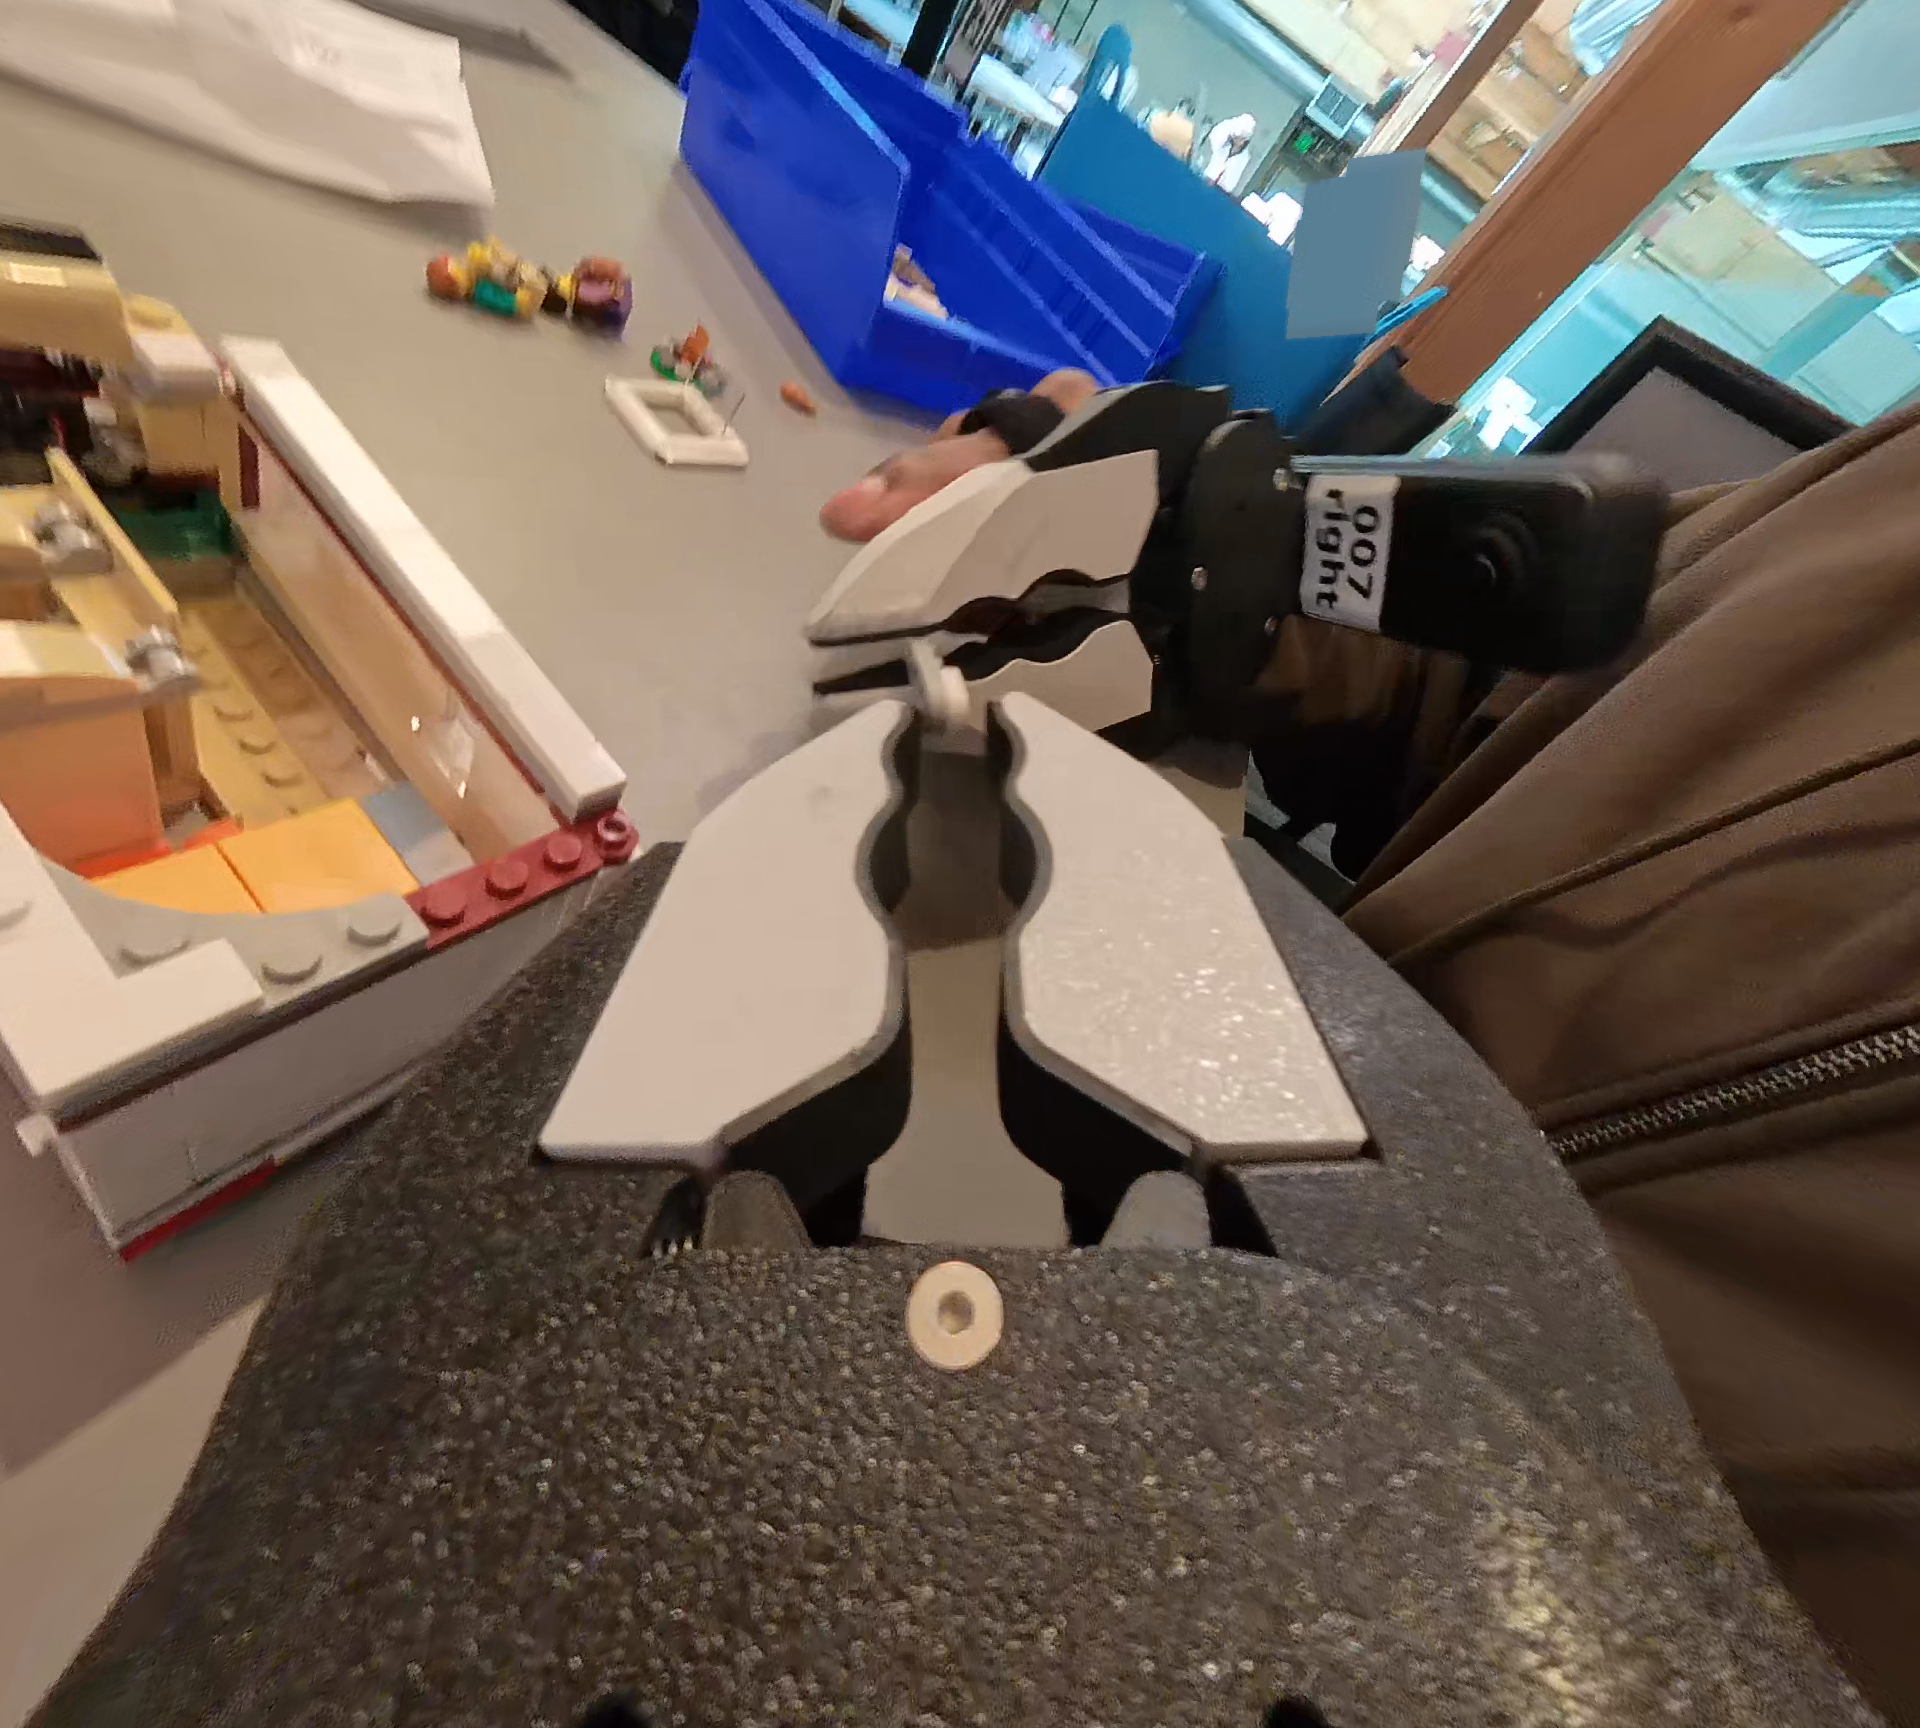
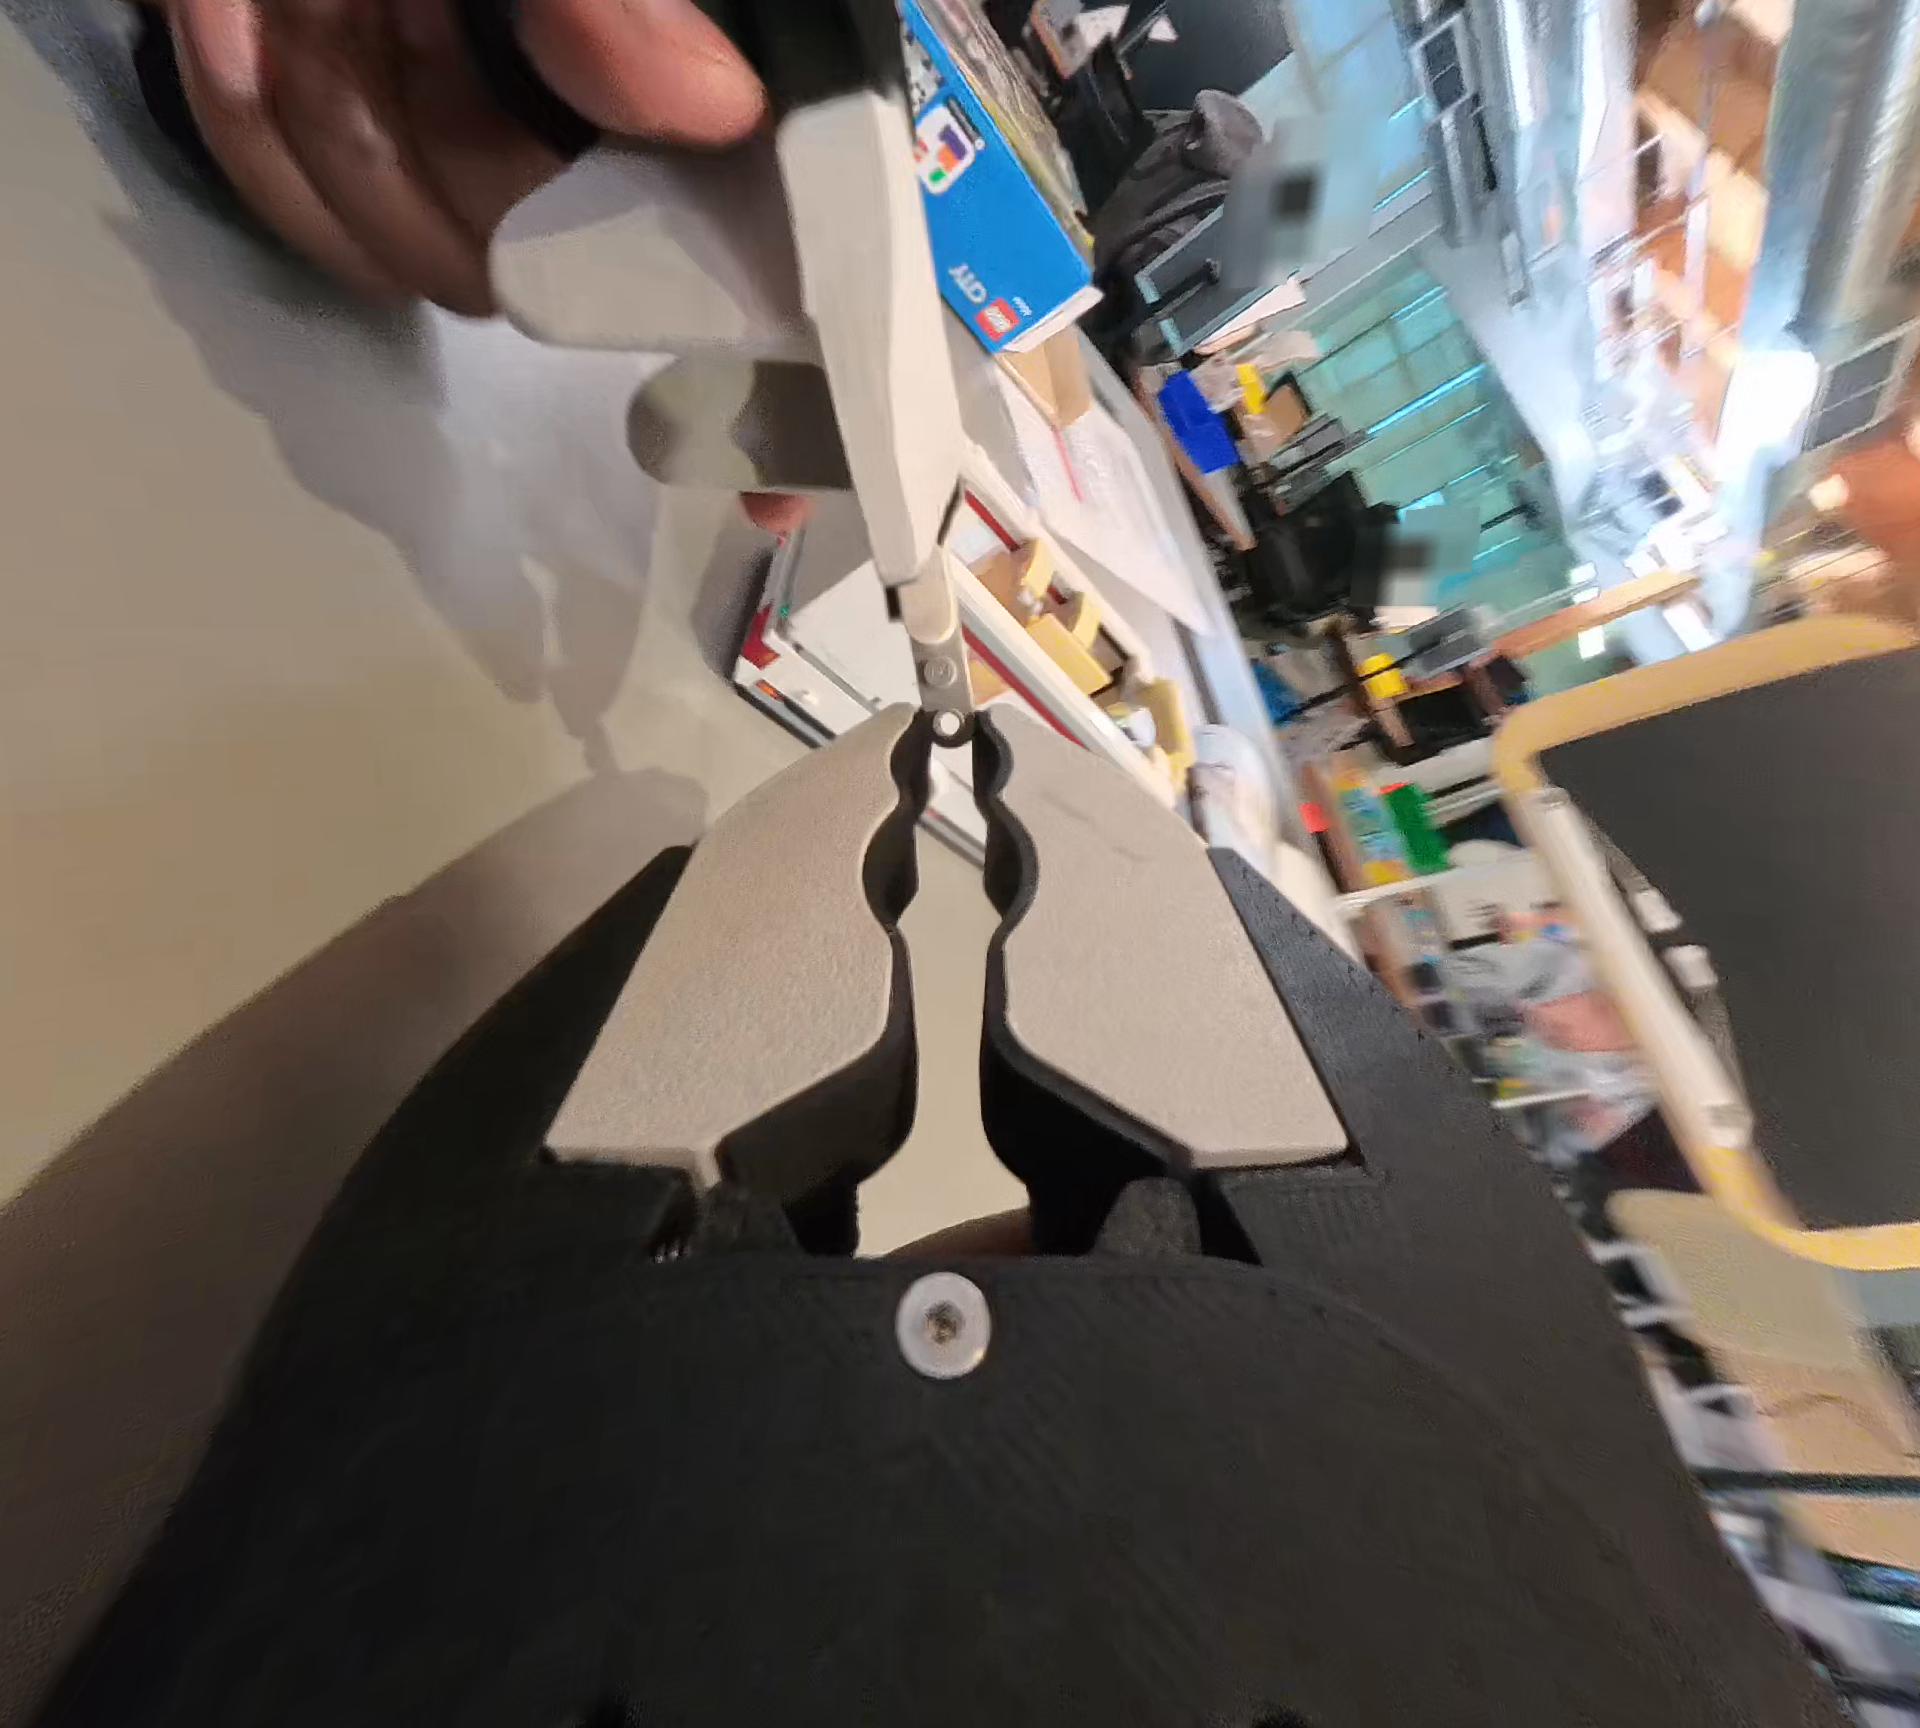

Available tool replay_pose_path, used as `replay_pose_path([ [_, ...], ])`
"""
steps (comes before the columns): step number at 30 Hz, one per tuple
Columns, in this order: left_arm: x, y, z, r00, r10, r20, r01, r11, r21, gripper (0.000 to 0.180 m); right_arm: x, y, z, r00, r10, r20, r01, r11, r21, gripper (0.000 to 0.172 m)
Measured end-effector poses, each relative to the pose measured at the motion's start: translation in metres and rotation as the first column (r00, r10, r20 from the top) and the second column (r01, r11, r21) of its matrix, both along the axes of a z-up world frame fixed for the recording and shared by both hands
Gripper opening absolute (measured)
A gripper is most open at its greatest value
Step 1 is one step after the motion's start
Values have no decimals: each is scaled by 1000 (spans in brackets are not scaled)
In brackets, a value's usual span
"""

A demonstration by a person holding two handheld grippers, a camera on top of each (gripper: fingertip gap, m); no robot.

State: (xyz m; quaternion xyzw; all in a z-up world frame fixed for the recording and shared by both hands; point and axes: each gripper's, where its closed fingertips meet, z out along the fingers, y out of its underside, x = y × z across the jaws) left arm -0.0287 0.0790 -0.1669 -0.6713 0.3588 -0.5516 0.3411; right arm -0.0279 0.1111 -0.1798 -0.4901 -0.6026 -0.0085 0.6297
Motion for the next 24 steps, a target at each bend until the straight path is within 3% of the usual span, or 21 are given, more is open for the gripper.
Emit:
replay_pose_path([
  [3, -3, 2, 11, 998, 22, 66, -30, 991, 131, 22, -2, -2, -3, 995, 23, -98, -44, 975, -217, 7],
  [7, -7, 6, 22, 993, 46, 106, -72, 965, 251, 23, -11, -12, 1, 968, 64, -243, -166, 887, -430, 7],
  [15, -6, -5, 34, 987, -4, 160, -66, 901, 430, 16, -19, -28, 29, 861, 93, -499, -402, 725, -558, 7],
  [24, -5, -14, 41, 975, -67, 212, -43, 880, 472, 8, -25, -39, 34, 815, 109, -570, -506, 614, -606, 7],
])
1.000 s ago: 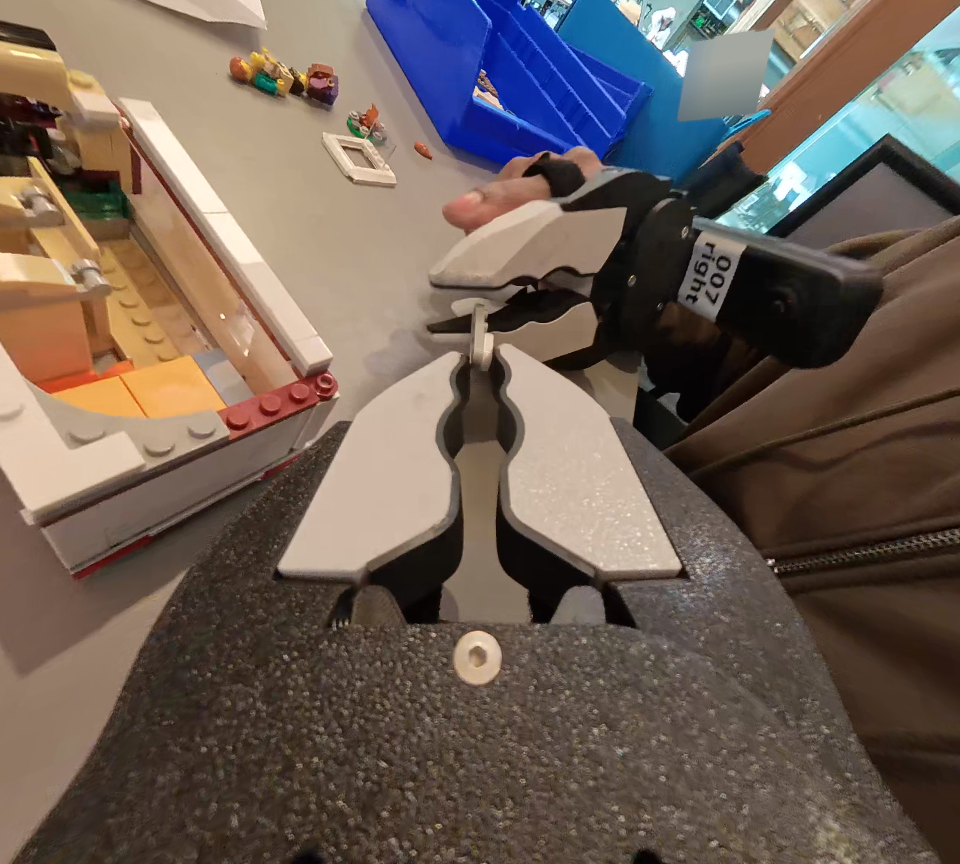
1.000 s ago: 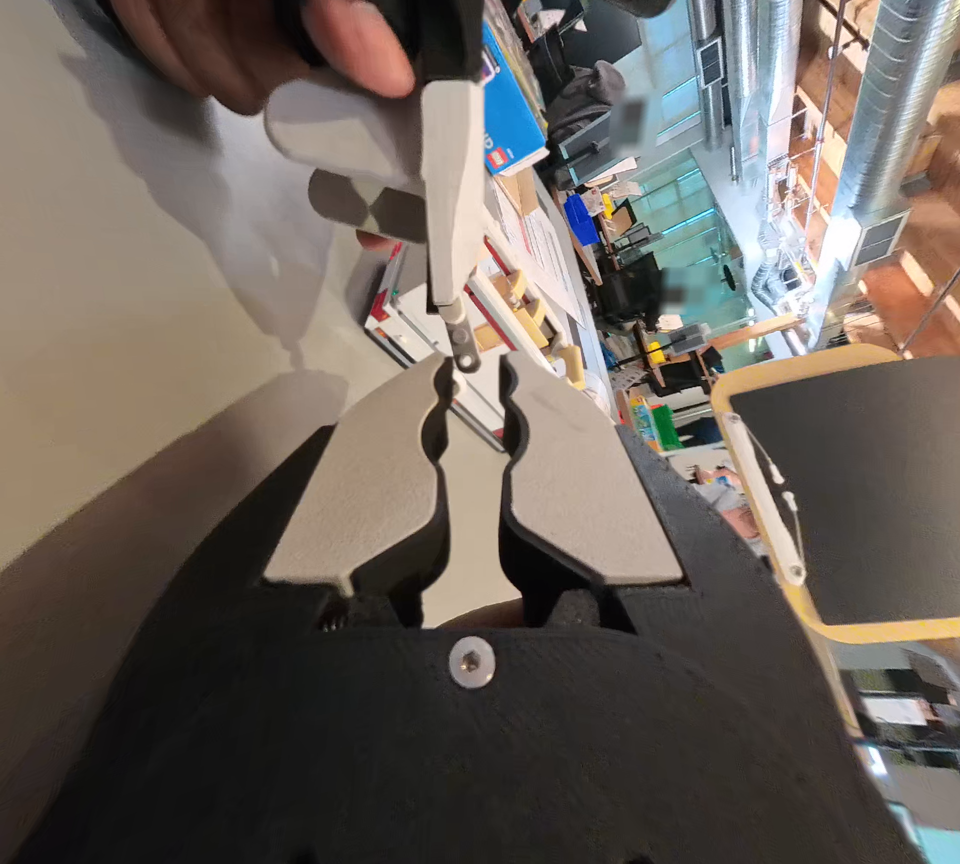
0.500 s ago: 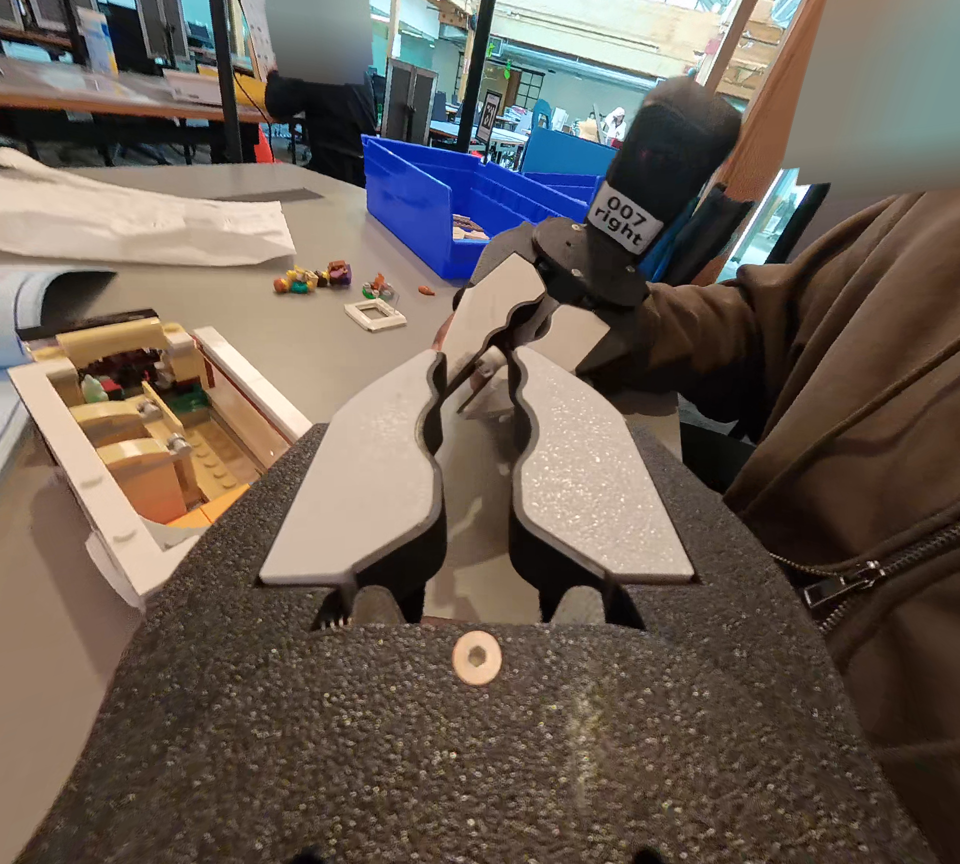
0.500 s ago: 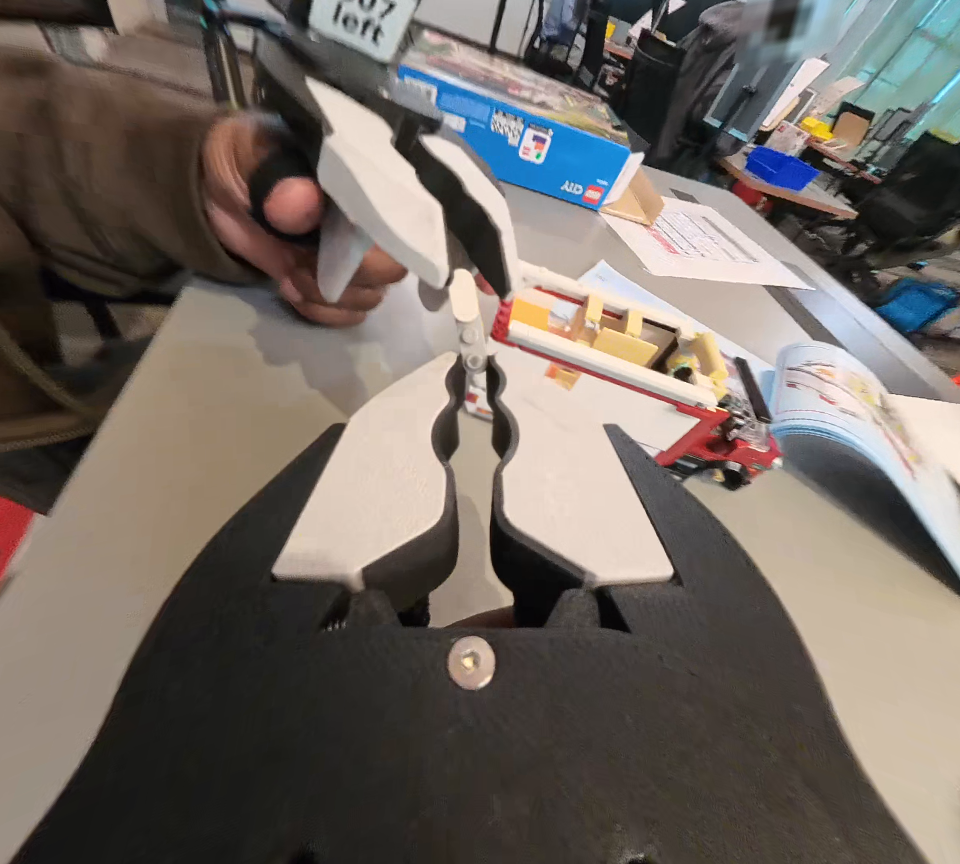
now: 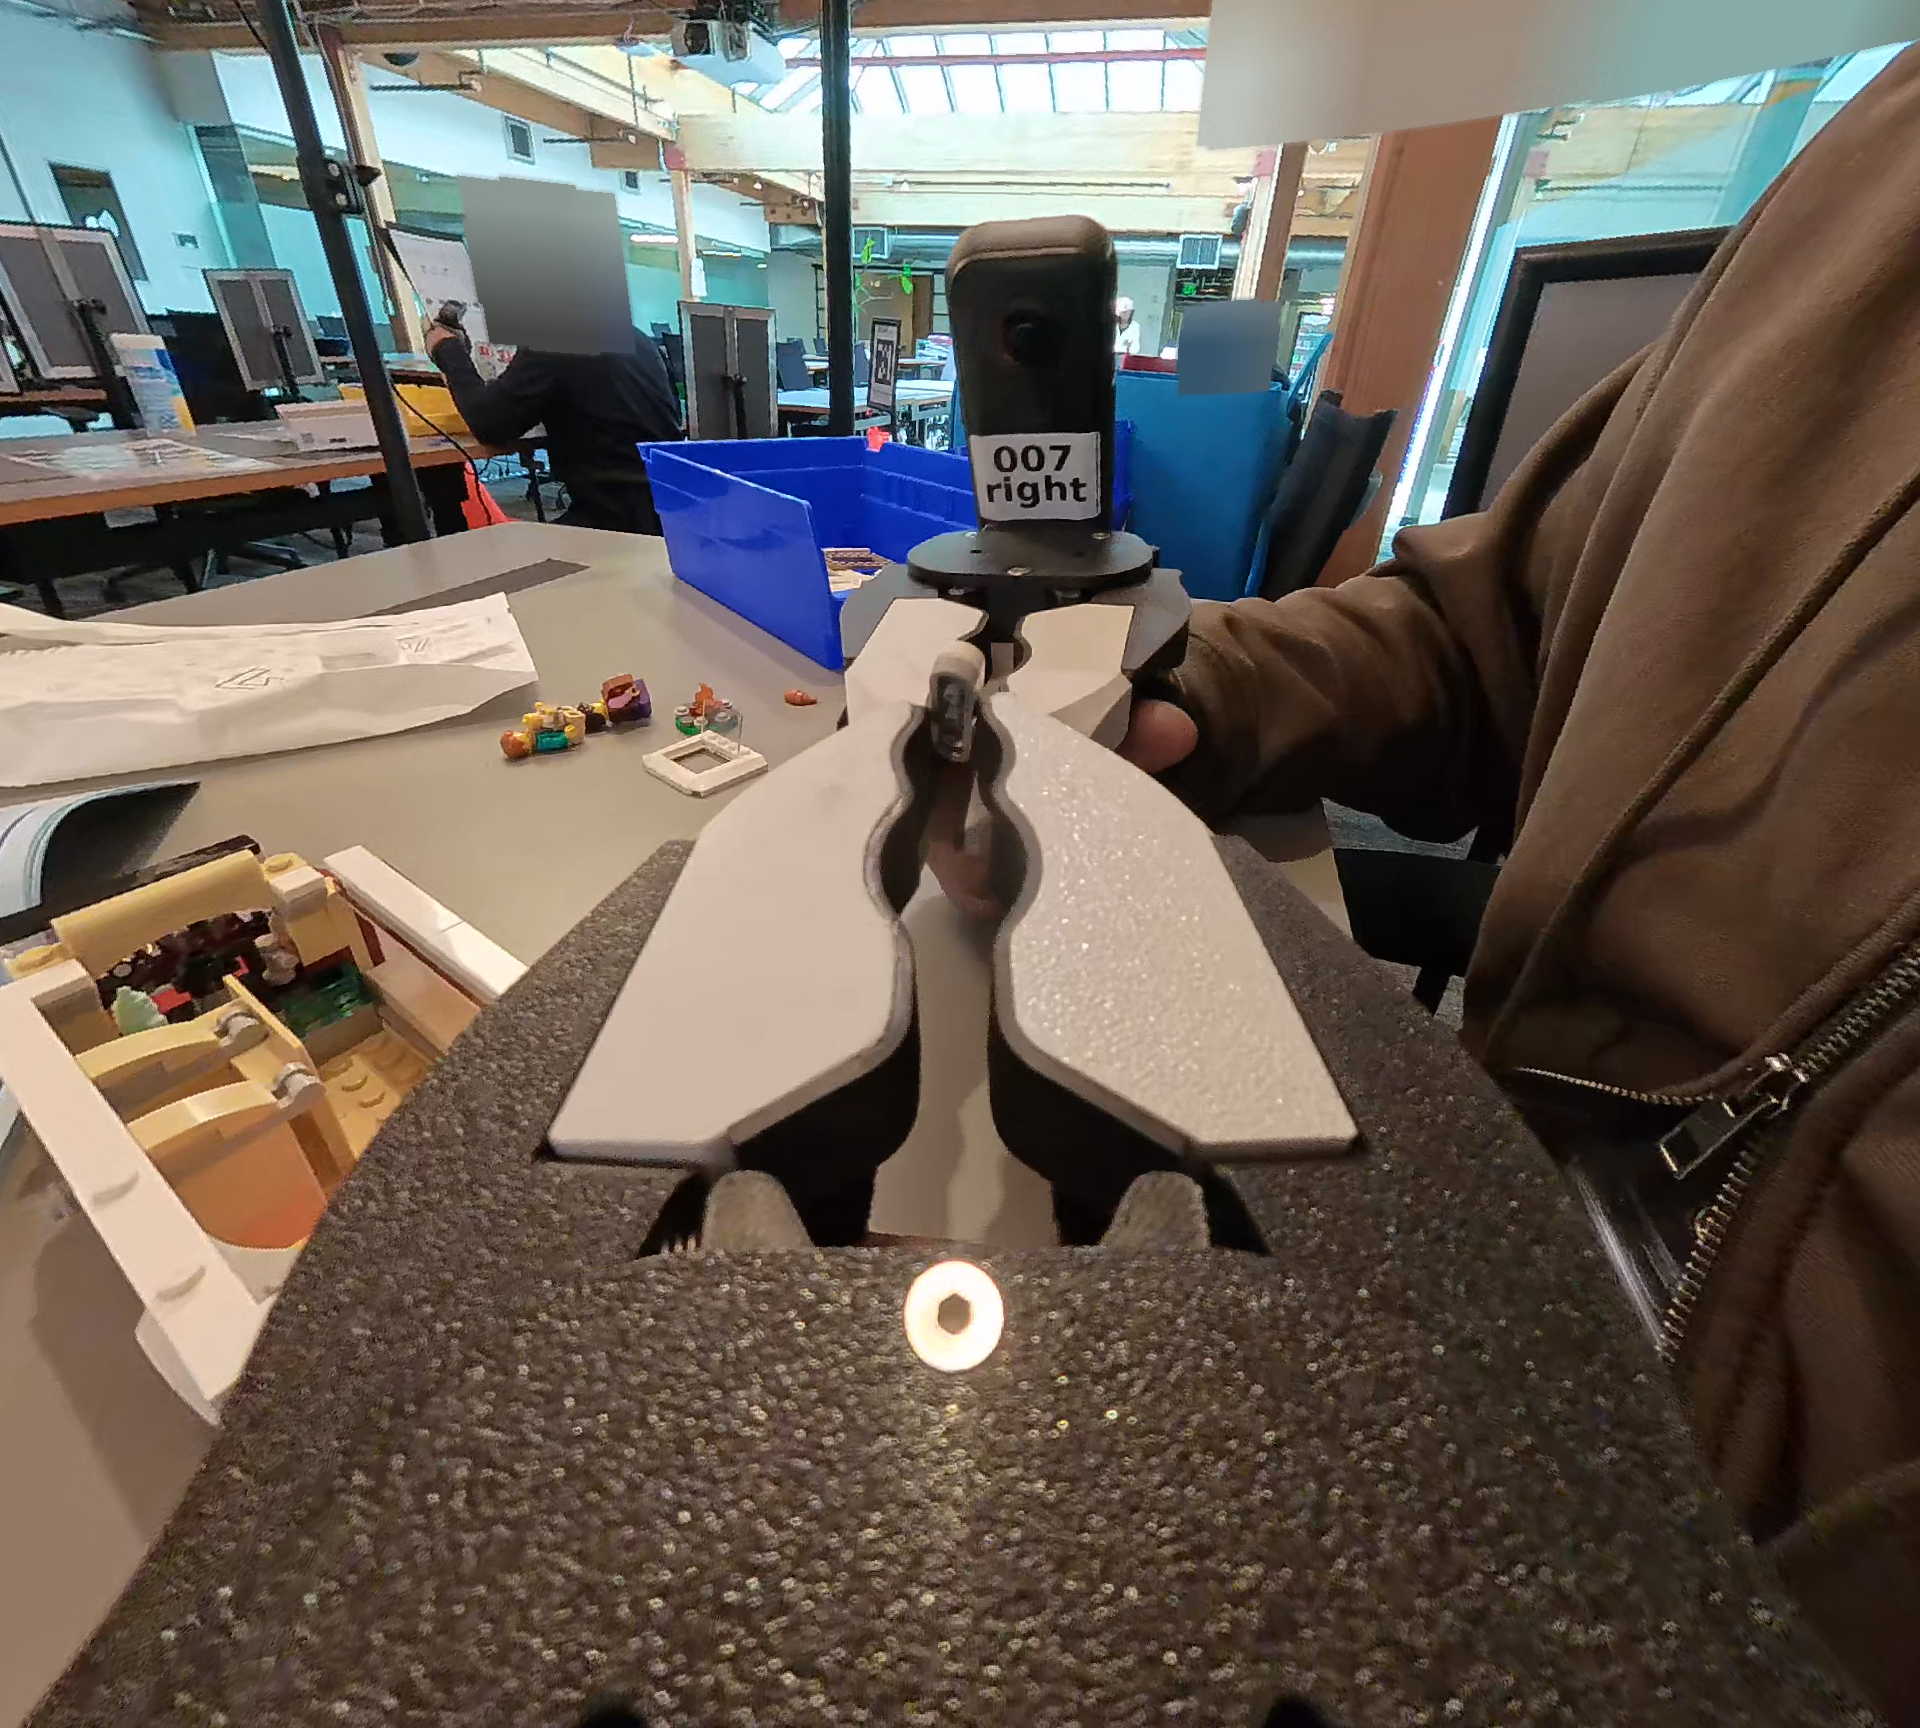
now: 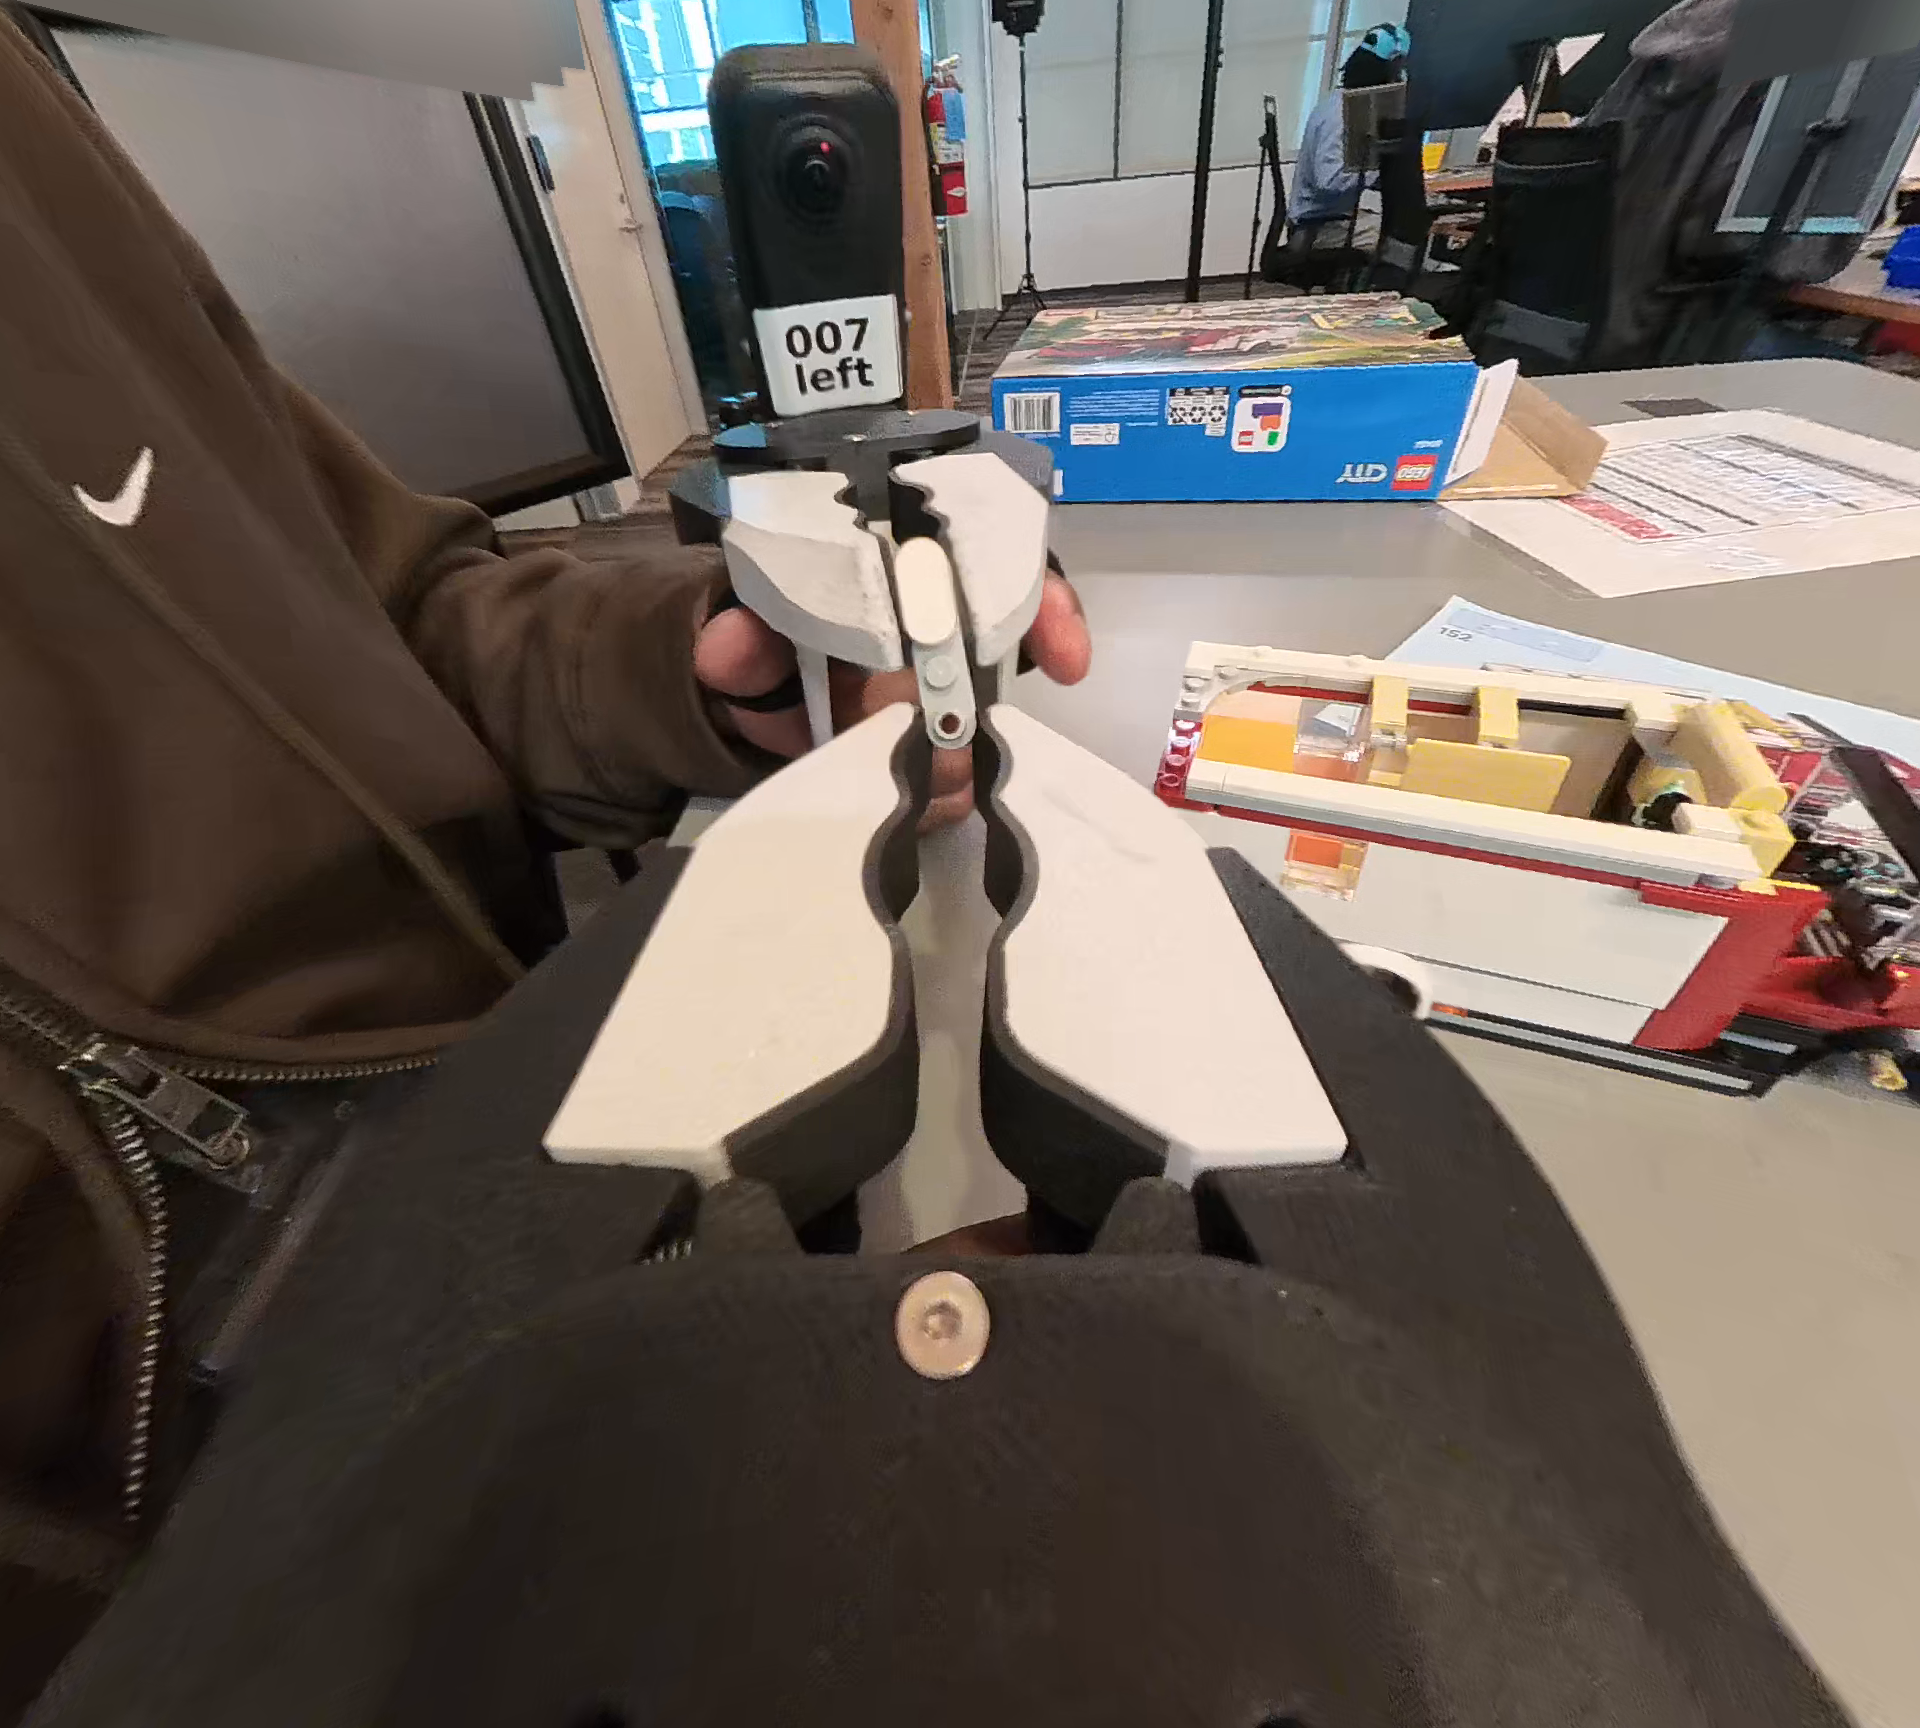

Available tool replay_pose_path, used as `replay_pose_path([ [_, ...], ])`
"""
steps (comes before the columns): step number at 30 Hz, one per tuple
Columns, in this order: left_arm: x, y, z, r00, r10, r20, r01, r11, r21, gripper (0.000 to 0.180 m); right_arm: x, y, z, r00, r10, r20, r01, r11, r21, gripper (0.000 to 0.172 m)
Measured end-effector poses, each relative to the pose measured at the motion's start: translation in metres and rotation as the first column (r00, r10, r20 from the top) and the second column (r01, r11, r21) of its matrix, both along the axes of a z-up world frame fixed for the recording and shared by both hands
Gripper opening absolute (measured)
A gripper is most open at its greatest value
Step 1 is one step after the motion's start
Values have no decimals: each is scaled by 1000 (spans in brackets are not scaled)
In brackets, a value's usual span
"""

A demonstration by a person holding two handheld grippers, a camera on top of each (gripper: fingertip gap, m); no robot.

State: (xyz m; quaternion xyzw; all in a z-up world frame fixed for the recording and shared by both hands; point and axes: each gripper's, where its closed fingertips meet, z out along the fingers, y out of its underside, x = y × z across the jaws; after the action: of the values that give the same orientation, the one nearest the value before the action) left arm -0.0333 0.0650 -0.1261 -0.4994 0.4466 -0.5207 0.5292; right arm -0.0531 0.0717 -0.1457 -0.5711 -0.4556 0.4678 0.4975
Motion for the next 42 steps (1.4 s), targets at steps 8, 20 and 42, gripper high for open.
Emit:
replay_pose_path([
  [8, 2, -5, 2, 1000, -3, 12, 2, 1000, 22, 7, -4, -6, -1, 1000, 27, 3, -27, 1000, -14, 7],
  [20, 7, -13, -3, 999, -25, -28, 26, 999, 40, 9, -6, -17, -1, 996, 91, -14, -92, 993, -72, 7],
  [42, 52, 16, -1, 985, 127, -120, -134, 990, -48, 8, 65, 35, 6, 969, -238, -61, 236, 971, -31, 21],
])
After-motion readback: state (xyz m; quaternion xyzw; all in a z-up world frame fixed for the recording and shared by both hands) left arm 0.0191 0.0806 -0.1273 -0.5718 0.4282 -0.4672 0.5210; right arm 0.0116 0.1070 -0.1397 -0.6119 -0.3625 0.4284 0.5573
